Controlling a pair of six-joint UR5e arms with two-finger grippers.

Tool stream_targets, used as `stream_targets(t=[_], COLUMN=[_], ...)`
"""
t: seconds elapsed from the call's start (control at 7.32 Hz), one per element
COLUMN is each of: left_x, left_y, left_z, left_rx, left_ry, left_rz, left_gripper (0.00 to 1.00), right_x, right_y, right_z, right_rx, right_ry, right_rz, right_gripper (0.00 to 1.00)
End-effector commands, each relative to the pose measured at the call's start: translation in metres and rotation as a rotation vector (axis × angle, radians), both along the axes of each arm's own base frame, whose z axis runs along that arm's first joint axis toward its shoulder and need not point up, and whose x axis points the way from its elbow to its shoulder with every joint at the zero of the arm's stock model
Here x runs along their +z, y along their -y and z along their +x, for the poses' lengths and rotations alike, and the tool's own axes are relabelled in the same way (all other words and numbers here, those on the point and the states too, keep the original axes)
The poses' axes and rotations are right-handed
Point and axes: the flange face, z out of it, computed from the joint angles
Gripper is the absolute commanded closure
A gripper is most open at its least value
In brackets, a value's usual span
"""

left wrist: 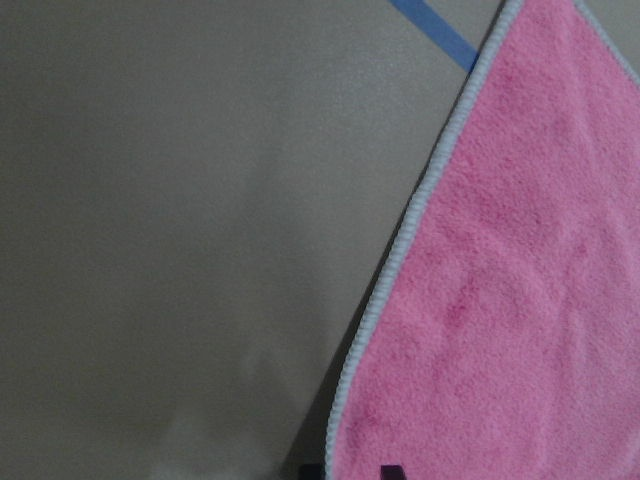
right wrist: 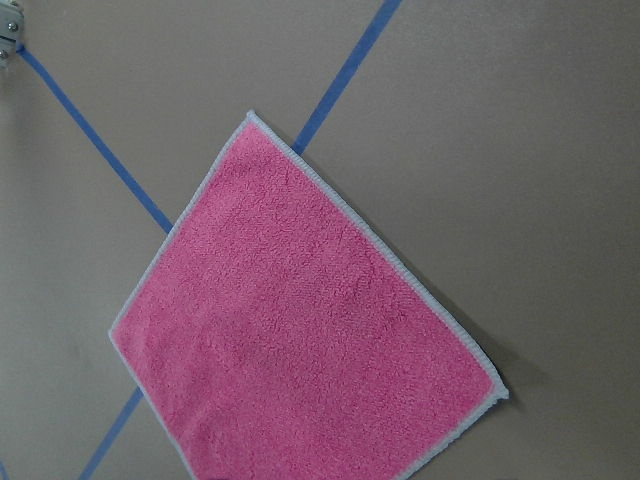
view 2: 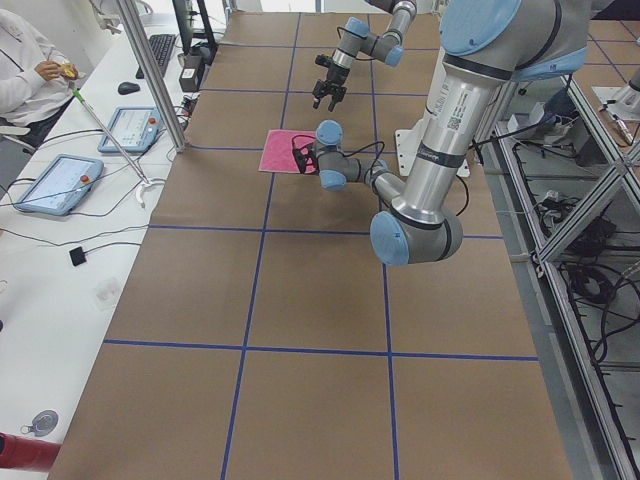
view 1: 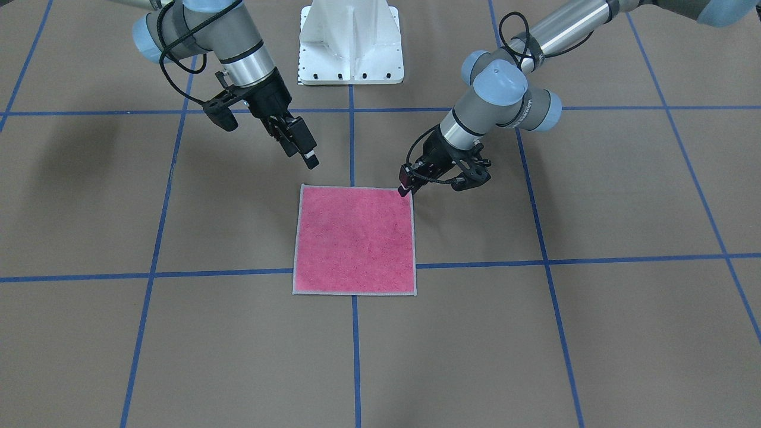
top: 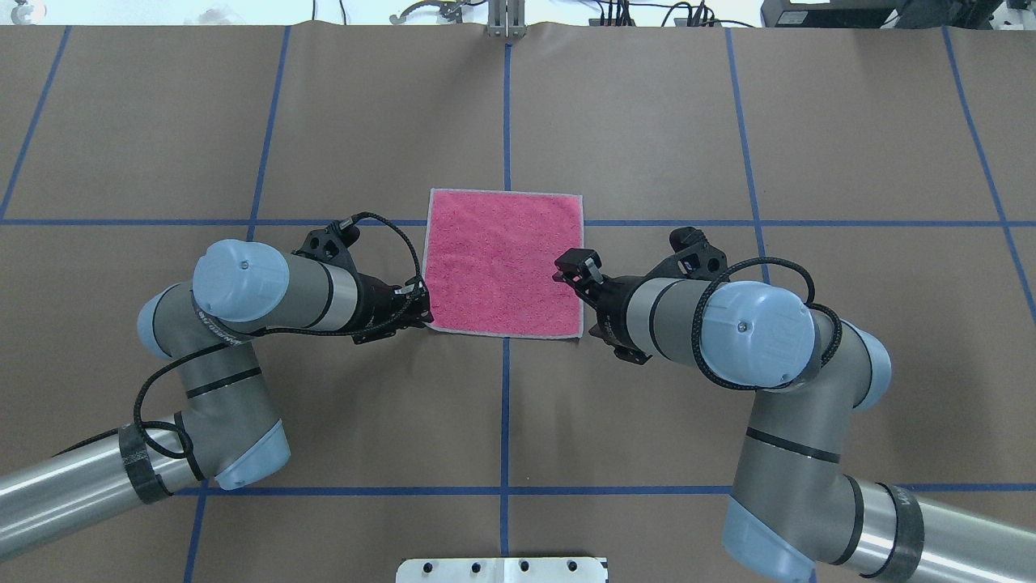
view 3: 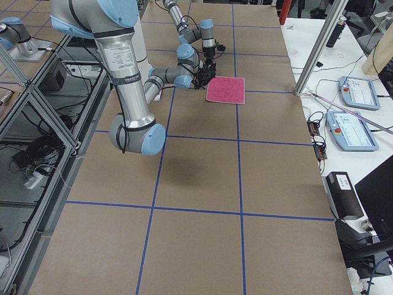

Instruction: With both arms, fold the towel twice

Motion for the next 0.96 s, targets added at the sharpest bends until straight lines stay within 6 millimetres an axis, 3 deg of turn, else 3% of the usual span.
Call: stream_targets(t=[0.0, 0.14, 0.27, 0.41, 0.55, 0.82], left_x=[-0.002, -0.004, -0.007, -0.008, -0.008, -0.008], left_y=[0.000, -0.001, -0.001, -0.001, -0.002, -0.001], left_z=[-0.001, -0.002, -0.003, -0.003, -0.003, -0.003], left_rx=[-0.001, -0.001, -0.001, -0.001, 0.001, -0.001], left_ry=[-0.003, -0.007, -0.013, -0.014, -0.014, -0.014], left_rz=[0.003, 0.006, 0.009, 0.009, 0.009, 0.009], left_gripper=[1.00, 1.00, 1.00, 1.00, 1.00, 1.00], right_x=[0.007, 0.018, 0.039, 0.052, 0.064, 0.065], right_y=[-0.001, -0.006, -0.023, -0.041, -0.041, -0.037], right_z=[0.001, -0.003, -0.011, -0.031, -0.044, -0.054], right_rx=[-0.002, -0.022, -0.055, -0.087, -0.077, -0.070], right_ry=[-0.010, -0.036, -0.074, -0.102, -0.133, -0.146], right_rz=[-0.003, -0.016, -0.022, -0.029, -0.031, -0.033], right_gripper=[0.08, 0.08, 0.06, 0.06, 0.07, 0.26])
